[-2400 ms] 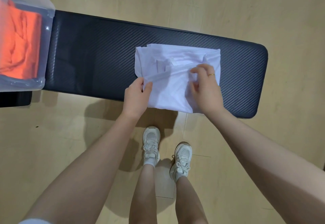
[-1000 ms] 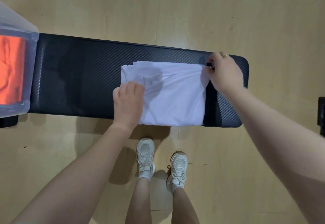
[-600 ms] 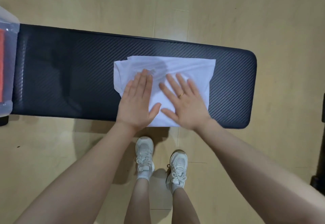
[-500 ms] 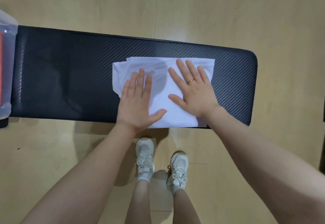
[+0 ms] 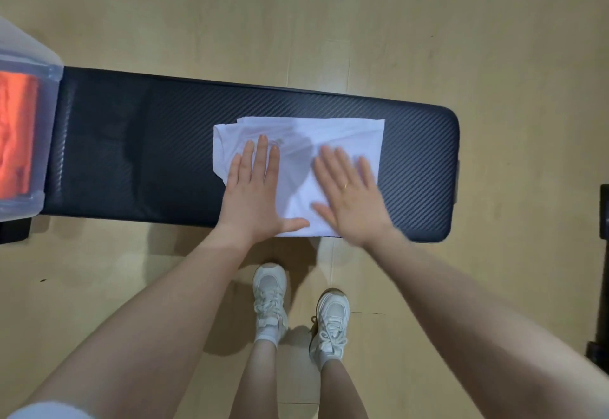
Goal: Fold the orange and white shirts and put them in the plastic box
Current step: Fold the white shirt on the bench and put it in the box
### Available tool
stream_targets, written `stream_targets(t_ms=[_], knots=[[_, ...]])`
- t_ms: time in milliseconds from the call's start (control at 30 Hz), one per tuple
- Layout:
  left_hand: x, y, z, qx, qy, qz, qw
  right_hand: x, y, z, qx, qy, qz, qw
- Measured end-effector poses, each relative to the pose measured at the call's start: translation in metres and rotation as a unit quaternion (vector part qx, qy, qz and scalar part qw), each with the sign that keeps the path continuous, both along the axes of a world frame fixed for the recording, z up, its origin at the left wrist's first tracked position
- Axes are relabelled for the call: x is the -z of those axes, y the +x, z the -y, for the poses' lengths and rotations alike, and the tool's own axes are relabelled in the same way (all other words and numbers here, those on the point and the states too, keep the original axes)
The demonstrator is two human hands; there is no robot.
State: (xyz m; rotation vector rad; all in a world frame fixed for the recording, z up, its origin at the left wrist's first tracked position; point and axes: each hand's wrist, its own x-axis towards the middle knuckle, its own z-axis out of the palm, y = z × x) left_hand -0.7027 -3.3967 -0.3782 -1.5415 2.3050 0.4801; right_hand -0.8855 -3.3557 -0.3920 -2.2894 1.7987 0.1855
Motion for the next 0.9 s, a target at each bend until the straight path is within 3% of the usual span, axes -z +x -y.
stream_targets(t_ms=[133,333,500,633,733,900], knots=[[0.001,0.000,0.001,-0.001,0.003,-0.002,1.000,0.006,-0.007,-0.063,0.048,0.038,0.002,0.998],[0.000,-0.001,0.000,-0.010,0.004,-0.003,1.000,-0.002,-0.015,-0.082,0.152,0.075,0.004,0.986],[0.002,-0.015,-0.016,0.059,-0.079,-0.086,0.991,-0.014,0.007,-0.037,0.062,-0.028,0.072,0.995],[0.024,-0.011,-0.020,0.056,-0.066,-0.104,0.991,0.010,0.001,0.014,-0.040,-0.013,0.044,0.998],[0.028,-0.011,-0.020,0.063,-0.053,-0.094,0.992,0.017,-0.024,0.054,-0.006,-0.015,0.038,0.999],[0.031,-0.008,-0.018,0.048,-0.056,-0.089,0.993,0.012,-0.044,0.095,0.139,0.036,0.007,0.990]])
